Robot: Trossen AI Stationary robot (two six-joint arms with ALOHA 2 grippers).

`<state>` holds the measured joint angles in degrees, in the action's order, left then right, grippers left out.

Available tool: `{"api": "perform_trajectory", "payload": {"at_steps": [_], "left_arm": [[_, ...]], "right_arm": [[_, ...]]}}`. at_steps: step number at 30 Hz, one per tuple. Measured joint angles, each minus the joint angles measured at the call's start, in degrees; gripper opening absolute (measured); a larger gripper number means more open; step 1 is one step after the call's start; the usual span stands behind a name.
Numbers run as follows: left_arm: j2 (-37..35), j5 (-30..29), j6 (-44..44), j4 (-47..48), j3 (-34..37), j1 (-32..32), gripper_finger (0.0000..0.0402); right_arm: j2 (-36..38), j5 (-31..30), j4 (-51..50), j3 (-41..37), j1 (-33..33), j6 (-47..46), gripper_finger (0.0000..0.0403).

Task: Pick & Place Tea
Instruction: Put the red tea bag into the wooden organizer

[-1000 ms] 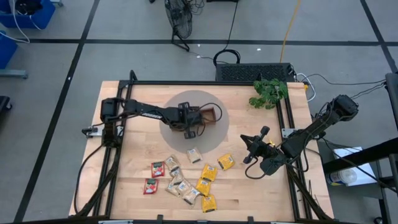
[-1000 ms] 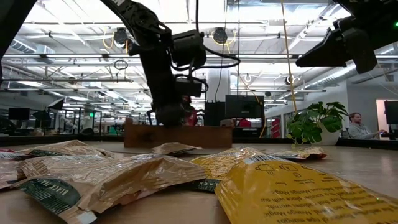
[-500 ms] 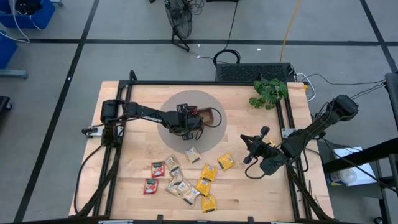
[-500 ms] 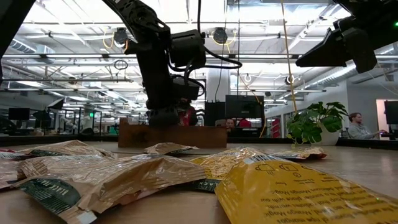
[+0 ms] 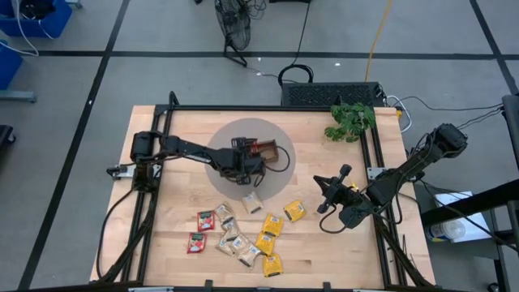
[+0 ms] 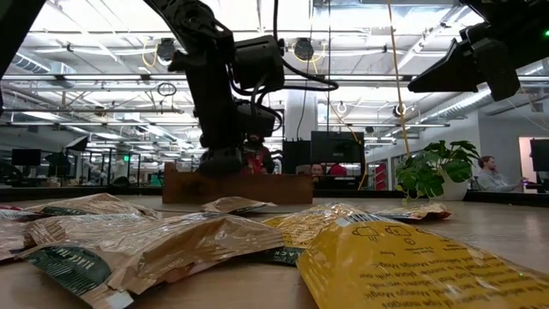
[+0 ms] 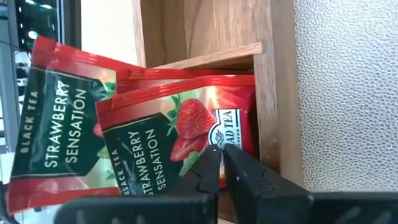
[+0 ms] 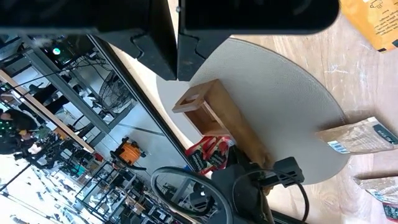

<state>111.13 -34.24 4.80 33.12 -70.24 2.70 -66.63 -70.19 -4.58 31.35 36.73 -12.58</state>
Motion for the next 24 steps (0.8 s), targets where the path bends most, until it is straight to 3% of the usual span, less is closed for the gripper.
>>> {"api": "perform_trajectory", "payload": {"at_steps": [15, 24], "left_arm": [[-1.0, 0.1, 3.1, 0.0, 0.0, -3.6, 0.0058], [-7.4, 0.1, 4.2, -0.2, -0.1, -4.9, 0.0058]], "right_arm": [[0.0, 0.0, 0.0, 0.0, 0.0, 0.0, 0.0000], [0.0, 0.0, 0.0, 0.0, 0.0, 0.0, 0.0000]]}}
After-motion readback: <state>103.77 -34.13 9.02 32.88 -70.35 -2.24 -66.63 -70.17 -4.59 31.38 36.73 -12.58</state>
